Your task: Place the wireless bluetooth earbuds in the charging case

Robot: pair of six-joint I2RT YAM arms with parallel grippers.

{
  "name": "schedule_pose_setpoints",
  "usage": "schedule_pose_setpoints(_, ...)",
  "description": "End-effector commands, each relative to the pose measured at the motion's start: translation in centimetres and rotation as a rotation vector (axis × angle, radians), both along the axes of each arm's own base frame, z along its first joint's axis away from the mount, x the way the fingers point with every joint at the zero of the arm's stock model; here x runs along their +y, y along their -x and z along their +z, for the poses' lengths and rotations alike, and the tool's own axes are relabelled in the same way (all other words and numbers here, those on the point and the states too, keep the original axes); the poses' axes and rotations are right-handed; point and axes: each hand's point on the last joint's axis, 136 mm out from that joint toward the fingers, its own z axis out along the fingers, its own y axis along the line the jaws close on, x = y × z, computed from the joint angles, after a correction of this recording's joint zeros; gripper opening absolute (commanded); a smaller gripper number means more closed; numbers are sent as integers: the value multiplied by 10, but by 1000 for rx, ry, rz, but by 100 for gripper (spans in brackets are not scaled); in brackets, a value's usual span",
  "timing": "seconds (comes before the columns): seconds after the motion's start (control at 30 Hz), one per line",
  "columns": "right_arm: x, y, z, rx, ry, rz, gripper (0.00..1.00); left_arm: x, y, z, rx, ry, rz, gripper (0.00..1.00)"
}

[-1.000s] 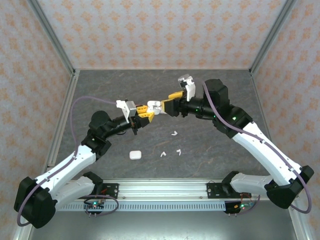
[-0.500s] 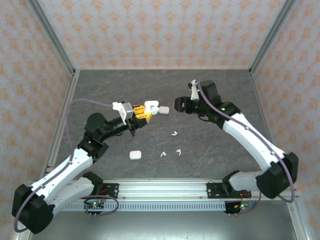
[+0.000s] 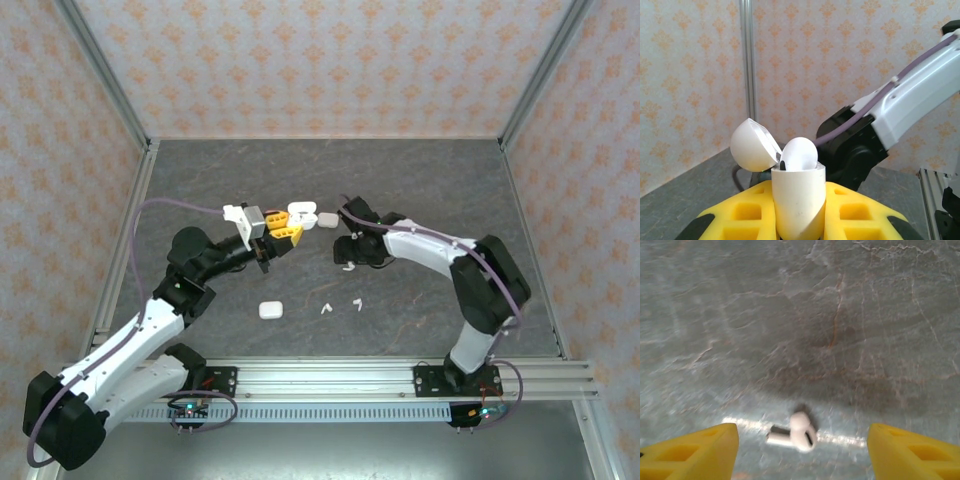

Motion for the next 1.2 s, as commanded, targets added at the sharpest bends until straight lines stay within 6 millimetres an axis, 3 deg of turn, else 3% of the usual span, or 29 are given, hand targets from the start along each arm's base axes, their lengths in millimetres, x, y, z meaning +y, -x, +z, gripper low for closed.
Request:
schedule_pose_setpoints(0.0, -1, -10, -2, -34, 61, 0, 68, 2, 3, 6, -36, 0, 14, 0)
schedule_pose_setpoints(0.5, -12, 15, -27, 66, 151, 47, 62, 1, -1, 2, -24, -6, 19, 0)
schedule_pose_setpoints(1.17, -30, 46, -19, 119, 164, 70, 48, 1, -2, 1, -16, -9, 21, 0)
